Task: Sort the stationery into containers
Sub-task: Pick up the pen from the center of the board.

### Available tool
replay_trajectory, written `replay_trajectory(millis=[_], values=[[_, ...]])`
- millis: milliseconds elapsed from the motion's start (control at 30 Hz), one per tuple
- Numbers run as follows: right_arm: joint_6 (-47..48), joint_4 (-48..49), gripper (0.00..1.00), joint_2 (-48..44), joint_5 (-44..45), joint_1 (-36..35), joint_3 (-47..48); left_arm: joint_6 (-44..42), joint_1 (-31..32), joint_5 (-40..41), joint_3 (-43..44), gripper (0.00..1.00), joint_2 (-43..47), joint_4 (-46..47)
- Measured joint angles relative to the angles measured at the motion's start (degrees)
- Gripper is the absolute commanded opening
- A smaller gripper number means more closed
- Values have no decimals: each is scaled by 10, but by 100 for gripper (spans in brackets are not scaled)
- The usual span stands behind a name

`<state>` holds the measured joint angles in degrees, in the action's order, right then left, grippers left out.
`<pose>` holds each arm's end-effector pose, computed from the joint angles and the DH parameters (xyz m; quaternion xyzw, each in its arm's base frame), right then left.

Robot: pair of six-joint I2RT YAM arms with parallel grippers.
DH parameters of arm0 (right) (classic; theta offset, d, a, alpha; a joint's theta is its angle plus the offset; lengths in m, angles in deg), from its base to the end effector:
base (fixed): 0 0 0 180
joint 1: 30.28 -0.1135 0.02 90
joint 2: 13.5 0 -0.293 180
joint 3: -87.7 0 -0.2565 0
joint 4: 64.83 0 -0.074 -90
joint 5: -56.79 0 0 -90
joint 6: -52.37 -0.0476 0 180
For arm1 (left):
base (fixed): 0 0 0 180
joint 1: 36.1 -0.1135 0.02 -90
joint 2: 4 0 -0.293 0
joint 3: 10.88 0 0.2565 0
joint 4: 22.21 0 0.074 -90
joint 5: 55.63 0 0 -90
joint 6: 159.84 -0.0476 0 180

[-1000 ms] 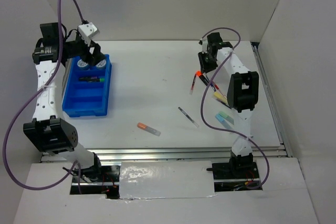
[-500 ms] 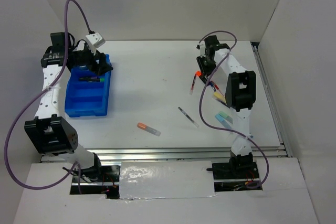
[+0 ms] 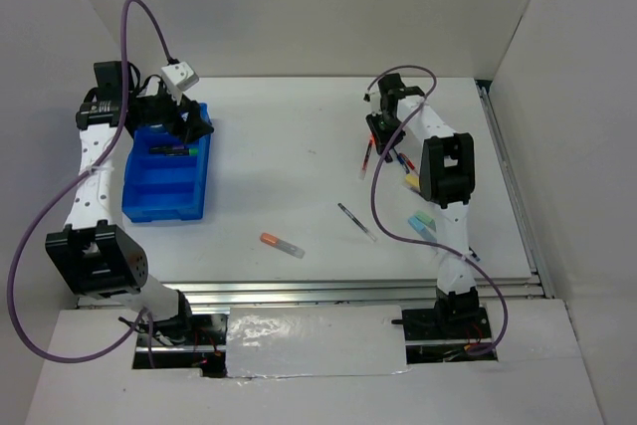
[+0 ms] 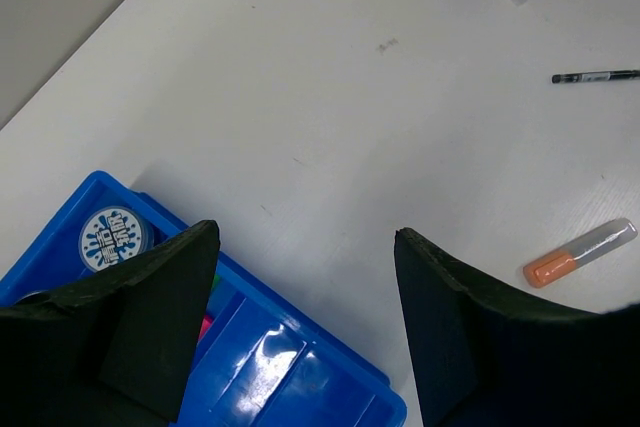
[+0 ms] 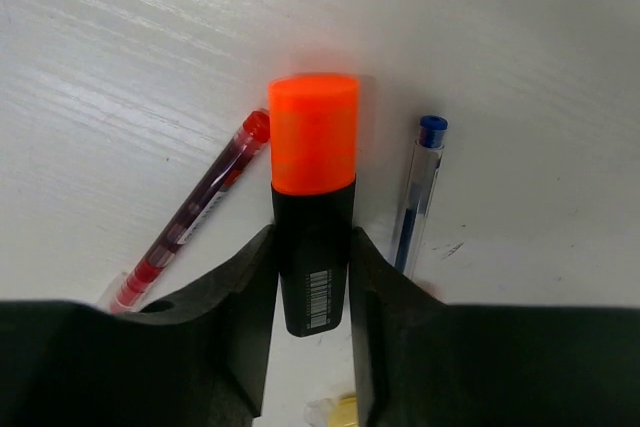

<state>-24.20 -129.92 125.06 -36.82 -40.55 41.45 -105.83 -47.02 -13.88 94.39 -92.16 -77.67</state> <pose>0.5279 0.0987 0.1718 -0.2075 0.9621 0.0262 0.1752 0.3392 0.0293 0.4162 0.3521 0.7633 -0.1793 0.5112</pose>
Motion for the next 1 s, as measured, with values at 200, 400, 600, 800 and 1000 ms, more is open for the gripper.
replay_trajectory(millis=[200,400,600,800,1000], values=[[4,3,14,-5,0,-3,-8,5,-1,0,0,82,12,2],[3,-9,5,-44,-5,-15,-25,92,-23,0,0,82,36,58],[-3,-7,3,-185,-61,-23,-46,306,-76,-20,-19,79,63,203],[-48,54,3,-367,-215,-23,-135,579,-57,-57,-193,75,156,432],[-148,196,3,-466,-394,-52,-300,693,61,-12,-272,84,200,493]])
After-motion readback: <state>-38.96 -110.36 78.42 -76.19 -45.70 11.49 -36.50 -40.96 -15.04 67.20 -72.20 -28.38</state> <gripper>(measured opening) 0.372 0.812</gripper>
